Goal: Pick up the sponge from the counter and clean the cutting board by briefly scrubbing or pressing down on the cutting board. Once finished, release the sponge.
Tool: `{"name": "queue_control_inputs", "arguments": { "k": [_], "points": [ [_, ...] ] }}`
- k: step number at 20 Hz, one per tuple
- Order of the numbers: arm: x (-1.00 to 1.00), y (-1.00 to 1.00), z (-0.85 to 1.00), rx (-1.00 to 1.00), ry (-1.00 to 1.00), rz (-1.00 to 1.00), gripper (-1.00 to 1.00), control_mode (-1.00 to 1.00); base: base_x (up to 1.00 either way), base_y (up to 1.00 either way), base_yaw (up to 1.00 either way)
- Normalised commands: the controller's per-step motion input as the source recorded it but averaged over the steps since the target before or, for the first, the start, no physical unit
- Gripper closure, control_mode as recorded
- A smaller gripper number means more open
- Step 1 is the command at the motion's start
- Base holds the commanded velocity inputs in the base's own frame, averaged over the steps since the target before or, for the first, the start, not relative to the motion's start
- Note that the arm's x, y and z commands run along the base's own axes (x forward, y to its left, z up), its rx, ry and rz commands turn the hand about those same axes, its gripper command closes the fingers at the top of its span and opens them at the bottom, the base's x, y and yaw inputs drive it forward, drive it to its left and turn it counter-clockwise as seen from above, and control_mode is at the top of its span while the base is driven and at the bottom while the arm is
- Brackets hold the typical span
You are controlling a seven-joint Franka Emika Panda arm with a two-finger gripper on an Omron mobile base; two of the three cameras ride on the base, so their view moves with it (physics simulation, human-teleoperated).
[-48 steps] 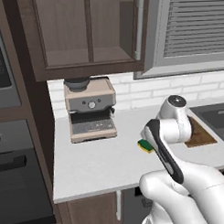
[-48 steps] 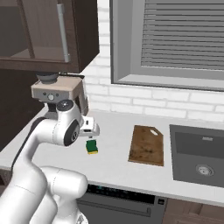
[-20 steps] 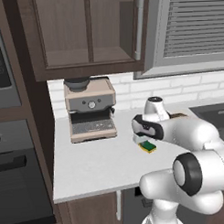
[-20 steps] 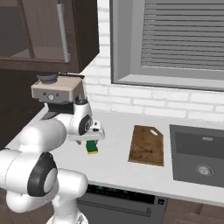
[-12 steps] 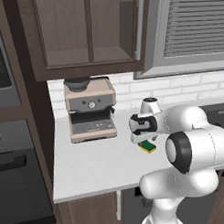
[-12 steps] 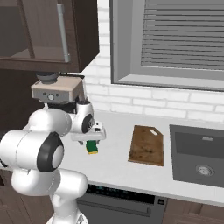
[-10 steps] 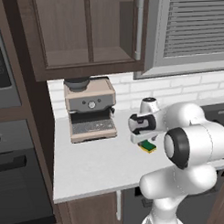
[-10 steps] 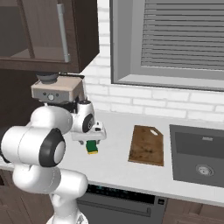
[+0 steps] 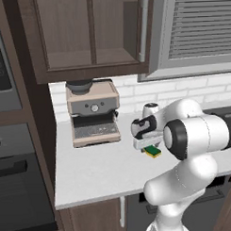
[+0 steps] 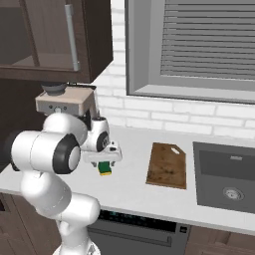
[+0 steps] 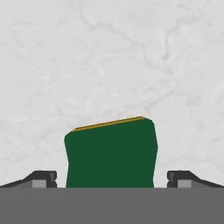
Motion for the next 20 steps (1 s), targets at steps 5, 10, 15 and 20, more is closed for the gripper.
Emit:
{"name": "queue_control_inputs", "arguments": {
  "k": [5, 10, 15, 20],
  "points": [
    [0.0, 0.0, -0.27, 0.0, 0.0, 0.0, -1.0, -1.0, 0.0, 0.0, 0.0],
    [0.0, 0.0, -0.18, 0.0, 0.0, 0.0, 1.0, -1.0, 0.0, 0.0, 0.0],
    [-0.06, -0.02, 0.0, 0.0, 0.0, 0.0, 1.0, -1.0, 0.0, 0.0, 0.0],
    [-0.04, -0.02, 0.0, 0.0, 0.0, 0.0, 1.0, -1.0, 0.0, 0.0, 0.0]
  ]
}}
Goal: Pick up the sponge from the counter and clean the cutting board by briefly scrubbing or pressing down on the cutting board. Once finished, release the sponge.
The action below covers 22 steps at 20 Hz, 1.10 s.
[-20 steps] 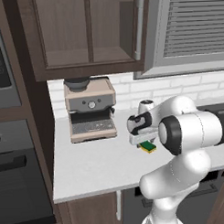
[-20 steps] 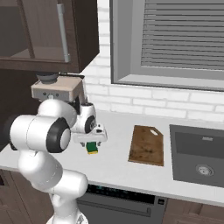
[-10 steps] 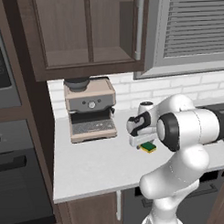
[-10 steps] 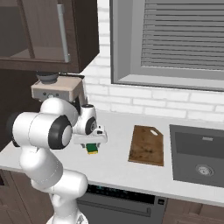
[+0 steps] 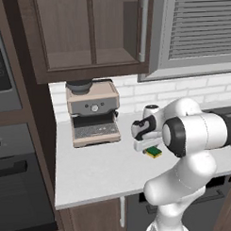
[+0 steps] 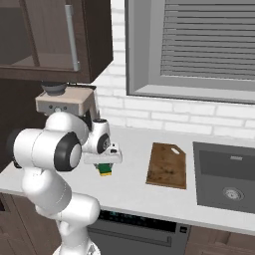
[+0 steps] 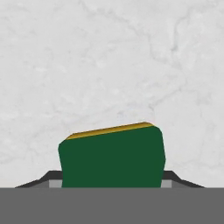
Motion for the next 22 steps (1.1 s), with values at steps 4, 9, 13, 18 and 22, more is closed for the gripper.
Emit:
{"name": "queue_control_inputs", "arguments": {
  "k": [4, 9, 13, 18, 22],
  "points": [
    [-0.17, -0.45, 0.27, 0.14, -0.11, -0.07, 1.0, -1.0, 0.0, 0.0, 0.0],
    [-0.36, -0.68, 0.57, 0.17, -0.1, -0.11, 1.0, -1.0, 0.0, 0.0, 0.0],
    [-0.31, -0.76, 0.52, 0.13, -0.05, -0.09, 1.0, -1.0, 0.0, 0.0, 0.0],
    [-0.04, -0.45, 0.55, 0.0, 0.06, -0.07, 1.0, -1.0, 0.0, 0.0, 0.0],
    [-0.31, -0.9, 0.14, 0.0, 0.03, -0.02, 1.0, -1.0, 0.0, 0.0, 0.0]
  ]
}}
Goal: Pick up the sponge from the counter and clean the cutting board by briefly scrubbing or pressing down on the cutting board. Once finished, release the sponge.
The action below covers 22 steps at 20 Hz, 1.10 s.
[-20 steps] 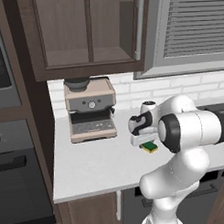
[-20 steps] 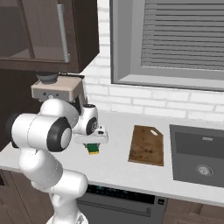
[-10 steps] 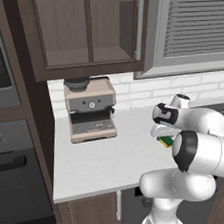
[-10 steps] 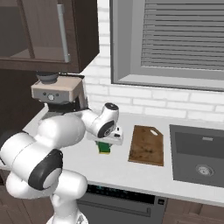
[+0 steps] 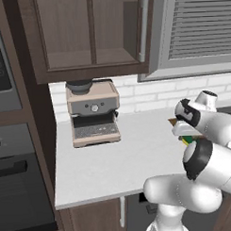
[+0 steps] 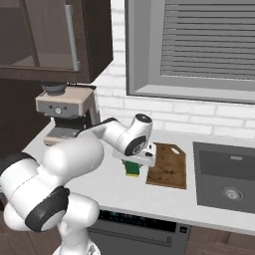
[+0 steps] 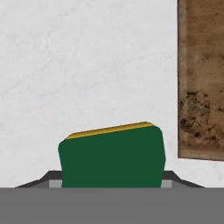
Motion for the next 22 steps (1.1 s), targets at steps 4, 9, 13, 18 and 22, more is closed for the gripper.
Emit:
{"name": "queue_control_inputs", "arguments": {
  "k": [4, 9, 13, 18, 22],
  "points": [
    [-0.1, -0.9, 0.0, 0.0, 0.0, -0.03, 1.0, -1.0, 0.0, 0.0, 0.0],
    [0.0, -0.42, 0.0, 0.0, -0.2, 0.0, 1.0, -1.0, 0.0, 0.0, 0.0],
    [0.03, -0.12, -0.11, 0.0, -0.33, 0.0, 1.0, -1.0, 0.0, 0.0, 0.0],
    [0.18, 0.0, -0.32, -0.02, -0.22, 0.0, 1.0, -1.0, 0.0, 0.0, 0.0],
    [0.41, 0.0, -0.12, 0.0, -0.01, -0.04, 1.0, -1.0, 0.0, 0.0, 0.0]
  ]
}}
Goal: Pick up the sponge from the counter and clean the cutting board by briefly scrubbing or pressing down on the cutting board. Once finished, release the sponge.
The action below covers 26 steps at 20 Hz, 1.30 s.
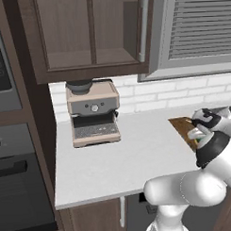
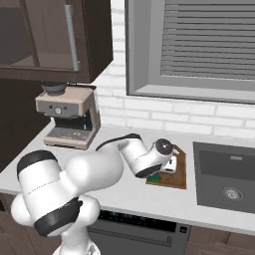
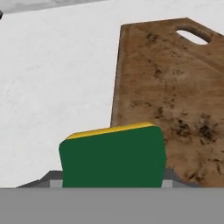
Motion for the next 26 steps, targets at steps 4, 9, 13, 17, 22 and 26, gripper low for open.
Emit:
{"name": "queue_control_inputs", "arguments": {
  "k": [4, 9, 13, 17, 22, 26],
  "points": [
    [0.46, -0.01, -0.17, 0.0, 0.0, -0.03, 1.0, -1.0, 0.0, 0.0, 0.0],
    [0.33, -0.13, -0.34, 0.0, -0.05, 0.0, 1.0, -1.0, 0.0, 0.0, 0.0],
    [0.03, -0.12, -0.47, 0.0, -0.12, 0.0, 1.0, -1.0, 0.0, 0.0, 0.0],
    [0.3, -0.19, -0.33, 0.0, -0.12, 0.0, 1.0, -1.0, 0.0, 0.0, 0.0],
    [0.49, -0.28, -0.25, 0.0, -0.08, -0.01, 1.0, -1.0, 0.0, 0.0, 0.0],
    [0.55, -0.16, -0.26, 0.0, -0.08, -0.03, 1.0, -1.0, 0.0, 0.0, 0.0]
  ]
}}
